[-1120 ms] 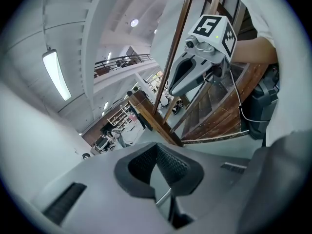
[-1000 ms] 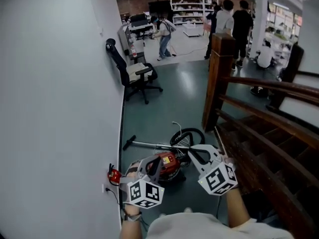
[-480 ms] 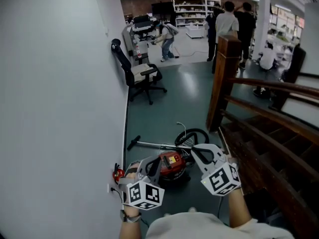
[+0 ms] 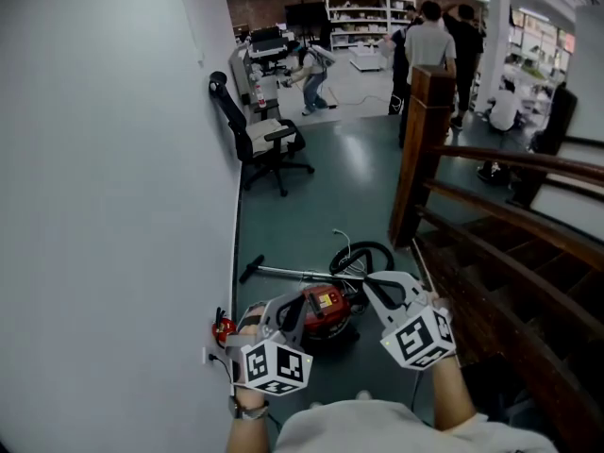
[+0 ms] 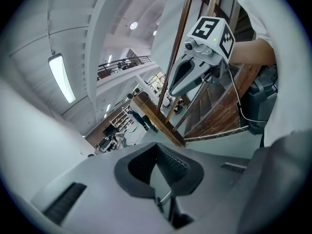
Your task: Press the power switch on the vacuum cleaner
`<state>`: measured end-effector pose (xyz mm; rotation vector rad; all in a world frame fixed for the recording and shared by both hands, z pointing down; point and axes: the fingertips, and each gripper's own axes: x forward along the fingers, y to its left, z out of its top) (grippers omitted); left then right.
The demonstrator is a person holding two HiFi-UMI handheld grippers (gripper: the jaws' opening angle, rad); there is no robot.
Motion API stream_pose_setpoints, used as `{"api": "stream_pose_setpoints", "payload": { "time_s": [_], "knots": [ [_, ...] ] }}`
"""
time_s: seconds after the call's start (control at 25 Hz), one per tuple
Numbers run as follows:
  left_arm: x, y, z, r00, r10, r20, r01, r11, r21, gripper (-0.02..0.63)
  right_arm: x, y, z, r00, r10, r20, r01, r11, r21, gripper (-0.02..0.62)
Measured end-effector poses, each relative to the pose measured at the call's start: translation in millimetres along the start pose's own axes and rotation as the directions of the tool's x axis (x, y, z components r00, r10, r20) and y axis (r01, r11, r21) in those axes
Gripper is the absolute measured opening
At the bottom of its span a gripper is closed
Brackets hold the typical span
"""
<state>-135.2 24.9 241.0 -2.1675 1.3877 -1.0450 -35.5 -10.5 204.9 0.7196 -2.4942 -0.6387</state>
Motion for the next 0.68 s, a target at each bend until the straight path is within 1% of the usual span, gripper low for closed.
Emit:
{"api": "stream_pose_setpoints", "payload": {
  "time_s": [0.32, 0.68],
  "knots": [
    [-0.1, -0.5, 0.0, 1.000, -0.005, 0.004, 0.005, 1.000, -0.010, 0.002, 0.5, -1.7, -0.9, 1.000, 0.000, -0.010, 0.000, 1.000, -0.004, 0.028],
    [-1.6, 0.7, -2.9, 1.000, 0.007, -0.006, -0.007, 1.000, -0.011, 0.002, 1.2, 1.8, -3.6, 1.000, 0.010, -0.021, -0.010, 1.000, -0.009, 0.028]
  ]
}}
